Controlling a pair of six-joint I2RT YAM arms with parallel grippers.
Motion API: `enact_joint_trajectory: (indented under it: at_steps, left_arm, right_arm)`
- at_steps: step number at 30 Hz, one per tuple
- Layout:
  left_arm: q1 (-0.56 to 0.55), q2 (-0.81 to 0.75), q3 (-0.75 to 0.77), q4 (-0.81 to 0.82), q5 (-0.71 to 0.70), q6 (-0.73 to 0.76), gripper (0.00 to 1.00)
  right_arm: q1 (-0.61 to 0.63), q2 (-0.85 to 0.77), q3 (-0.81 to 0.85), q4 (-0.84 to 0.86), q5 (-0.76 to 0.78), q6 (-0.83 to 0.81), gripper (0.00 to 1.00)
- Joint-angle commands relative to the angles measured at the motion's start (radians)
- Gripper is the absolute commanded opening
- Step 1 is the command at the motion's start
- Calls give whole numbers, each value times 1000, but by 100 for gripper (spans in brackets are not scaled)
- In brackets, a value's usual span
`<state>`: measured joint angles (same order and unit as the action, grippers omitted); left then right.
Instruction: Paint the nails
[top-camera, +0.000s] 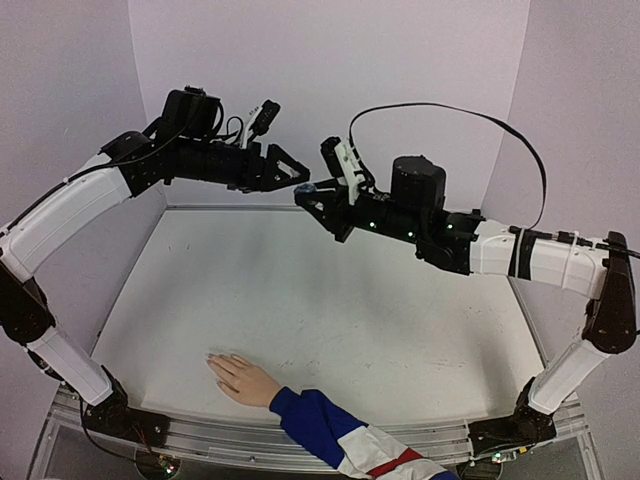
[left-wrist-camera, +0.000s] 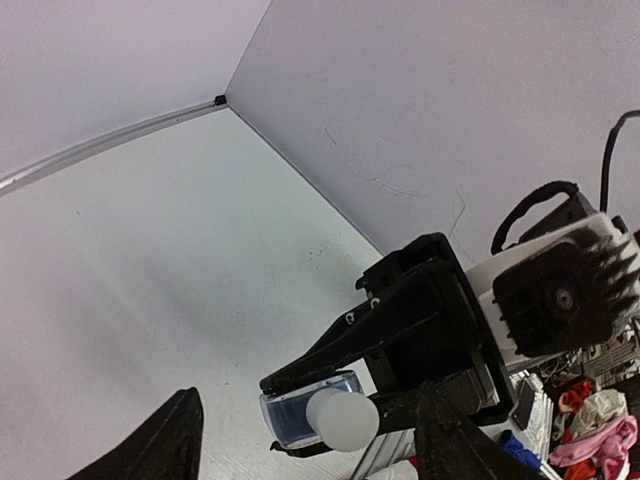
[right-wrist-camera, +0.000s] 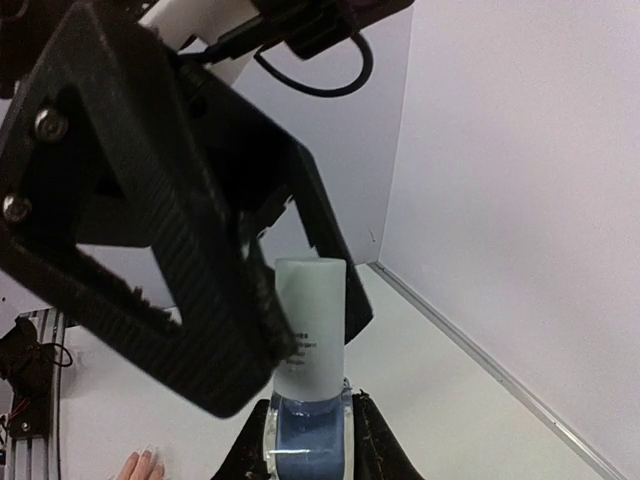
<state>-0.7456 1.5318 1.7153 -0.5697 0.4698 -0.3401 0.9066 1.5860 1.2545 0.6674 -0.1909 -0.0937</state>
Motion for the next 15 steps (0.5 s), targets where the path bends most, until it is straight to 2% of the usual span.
enact_joint_trajectory:
  at_steps: [1, 3, 7, 11, 15]
  left_arm:
    - [6, -18, 76, -54, 31, 4, 67]
    - [6, -15, 82, -58, 33, 4, 59]
    - [6, -12, 92, -67, 45, 11, 50]
    - [6, -13, 86, -79, 43, 16, 48]
    - [6, -9, 82, -93, 32, 18, 54]
  right_arm:
    - [4, 11, 55, 12, -54, -4, 0]
    - [5, 17, 61, 9, -58, -5, 0]
    - [5, 17, 63, 3, -56, -3, 0]
    - [5, 12, 60, 3, -52, -1, 0]
    - [4, 12, 62, 3, -52, 0, 0]
